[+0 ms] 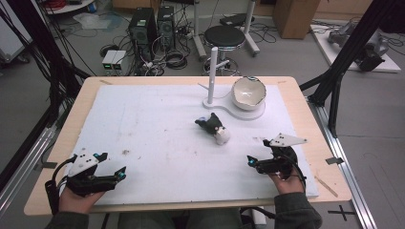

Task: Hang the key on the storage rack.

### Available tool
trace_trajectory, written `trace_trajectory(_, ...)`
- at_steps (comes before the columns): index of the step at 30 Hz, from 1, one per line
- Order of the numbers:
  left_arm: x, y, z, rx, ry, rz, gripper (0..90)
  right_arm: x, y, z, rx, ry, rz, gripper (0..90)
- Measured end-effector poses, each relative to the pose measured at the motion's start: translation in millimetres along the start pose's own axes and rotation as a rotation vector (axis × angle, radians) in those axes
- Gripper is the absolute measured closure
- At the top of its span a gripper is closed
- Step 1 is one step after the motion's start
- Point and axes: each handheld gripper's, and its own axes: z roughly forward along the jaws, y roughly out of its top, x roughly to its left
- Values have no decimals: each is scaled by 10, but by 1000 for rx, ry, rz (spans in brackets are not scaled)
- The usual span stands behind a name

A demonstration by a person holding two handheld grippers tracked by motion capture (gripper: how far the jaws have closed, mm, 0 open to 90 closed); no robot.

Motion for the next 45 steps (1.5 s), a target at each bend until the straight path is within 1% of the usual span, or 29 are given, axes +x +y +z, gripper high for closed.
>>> trace_trajectory(4, -1, 5, 14, 2, 3, 1, 192, -1, 7, -2, 0, -1, -1, 95)
trace_trajectory(5, -3, 4, 17, 4, 1, 2, 192, 2, 11, -10, 2, -4, 10, 94)
trace_trajectory(9, -7, 7, 24, 5, 1, 5, 192, -17, 34, -9, -7, 2, 15, 94)
trace_trajectory(11, -10, 16, 35, 1, 1, 2, 192, -14, 65, -1, -5, 13, 23, 95)
trace_trajectory(15, -11, 25, 46, 0, -2, 4, 192, -9, 131, 3, 5, 15, 8, 95)
trace_trajectory(19, -11, 25, 53, -1, -4, 6, 192, -19, 162, 5, 11, 26, 13, 94)
trace_trajectory(20, -9, 25, 52, -2, -3, 6, 192, -18, 172, 4, 16, 28, 21, 94)
trace_trajectory(22, -3, 26, 49, -2, -2, 4, 192, -20, 201, 11, 18, 30, 15, 95)
trace_trajectory(24, 1, 27, 46, -4, -6, 2, 192, -15, 240, 13, 20, 35, 16, 94)
trace_trajectory(25, -4, 27, 43, -7, -4, -3, 192, -20, 262, 16, 20, 39, 9, 94)
trace_trajectory(31, -1, 29, 35, -8, 0, -1, 192, -37, 387, 16, 26, 46, 12, 95)
trace_trajectory(32, 0, 28, 34, -9, 1, -5, 192, -40, 407, 21, 26, 50, 7, 95)
trace_trajectory(35, 8, 31, 30, -7, 4, 1, 191, -35, 475, 27, 35, 52, -3, 95)
trace_trajectory(36, 9, 31, 30, -9, 3, 0, 192, -30, 500, 29, 35, 53, 2, 95)
trace_trajectory(38, 10, 32, 30, -11, 2, -2, 192, -30, 552, 31, 38, 62, 0, 95)
trace_trajectory(43, 5, 33, 36, -10, -1, -2, 192, -38, 699, 34, 45, 67, -7, 95)
trace_trajectory(45, 6, 34, 41, -12, -2, -1, 192, -43, 760, 50, 57, 80, -7, 95)
